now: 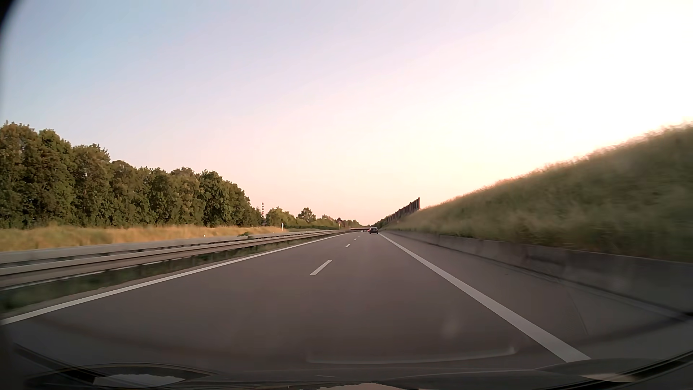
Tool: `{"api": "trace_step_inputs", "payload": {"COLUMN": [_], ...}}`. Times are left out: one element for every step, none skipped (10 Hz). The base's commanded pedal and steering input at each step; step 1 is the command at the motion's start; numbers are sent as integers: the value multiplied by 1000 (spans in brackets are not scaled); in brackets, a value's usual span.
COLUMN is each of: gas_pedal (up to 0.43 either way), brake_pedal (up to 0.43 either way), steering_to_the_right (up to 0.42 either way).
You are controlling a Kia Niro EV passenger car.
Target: Follow the waypoints while adhering to traffic rules and regulations
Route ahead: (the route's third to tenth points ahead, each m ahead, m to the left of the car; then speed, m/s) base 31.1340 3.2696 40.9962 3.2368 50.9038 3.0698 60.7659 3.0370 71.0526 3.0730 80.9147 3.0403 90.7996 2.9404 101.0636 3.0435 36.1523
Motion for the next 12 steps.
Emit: {"api": "trace_step_inputs", "payload": {"gas_pedal": [67, 67, 79, 87, 87, 98, 98, 118, 118, 138, 138, 150], "brake_pedal": [12, 18, 18, 18, 18, 18, 18, 18, 18, 18, 18, 18], "steering_to_the_right": [-1, -1, -1, -1, -1, -1, -1, -1, 0, -1, -1, -1]}}
